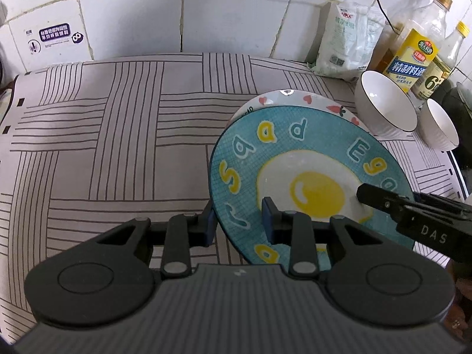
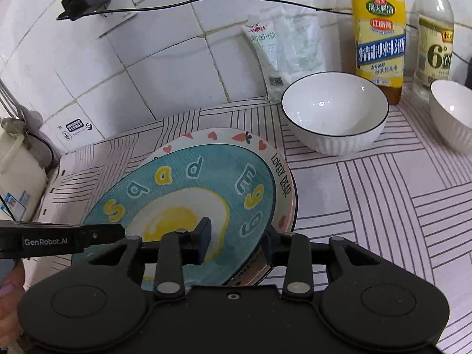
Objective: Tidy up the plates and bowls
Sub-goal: 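Lift the blue egg plate and lower it onto the bunny plate, then open both grippers and pull them back from the plate stack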
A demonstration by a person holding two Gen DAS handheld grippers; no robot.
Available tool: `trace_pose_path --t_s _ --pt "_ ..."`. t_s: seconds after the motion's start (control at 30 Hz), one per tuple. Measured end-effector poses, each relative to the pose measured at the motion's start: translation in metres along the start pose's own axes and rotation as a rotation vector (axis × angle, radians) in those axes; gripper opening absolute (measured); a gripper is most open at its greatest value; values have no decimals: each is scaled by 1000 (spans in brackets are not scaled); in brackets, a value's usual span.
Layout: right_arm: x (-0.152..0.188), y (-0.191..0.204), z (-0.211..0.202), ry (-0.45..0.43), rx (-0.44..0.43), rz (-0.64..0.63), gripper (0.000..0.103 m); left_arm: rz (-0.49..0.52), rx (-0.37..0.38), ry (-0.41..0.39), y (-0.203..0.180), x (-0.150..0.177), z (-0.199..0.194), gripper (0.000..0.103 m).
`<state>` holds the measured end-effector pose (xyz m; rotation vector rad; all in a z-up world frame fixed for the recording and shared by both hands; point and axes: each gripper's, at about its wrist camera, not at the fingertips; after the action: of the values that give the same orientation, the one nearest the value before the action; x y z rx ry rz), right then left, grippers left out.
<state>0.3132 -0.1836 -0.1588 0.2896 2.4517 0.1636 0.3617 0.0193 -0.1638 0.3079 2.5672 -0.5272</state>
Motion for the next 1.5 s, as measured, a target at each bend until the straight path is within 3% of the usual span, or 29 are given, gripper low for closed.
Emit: trace_pose_path --t_s 0.33,0.53,0.67,0.77,0.9,1.2,1.5 --pt "5 20 -5 -89 130 -72 52 -105 -1 28 3 -1 3 26" --pt "11 25 -16 -107 148 -139 50 -72 -30 84 -6 1 -2 25" --pt "15 29 -16 -110 236 -161 51 -108 -15 138 -6 -1 3 22" --pt "19 26 -12 -117 258 -179 51 -98 -34 126 -11 2 1 21" --pt "27 42 -12 -126 315 -286 51 -11 -79 127 -22 7 -5 22" --pt "38 25 -51 -122 231 -149 50 4 -81 108 -31 17 -22 21" --pt "44 1 -112 -147 221 -99 51 79 17 143 -62 32 -48 21"
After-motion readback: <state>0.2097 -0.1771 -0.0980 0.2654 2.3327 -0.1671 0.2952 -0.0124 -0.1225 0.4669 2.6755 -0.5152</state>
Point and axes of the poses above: each gripper's, at about its wrist camera, not at the fingertips, and z roughly the way its jaws point, y to its left, x to its underside, and after that the axes turned 8 degrees about x, right-handed
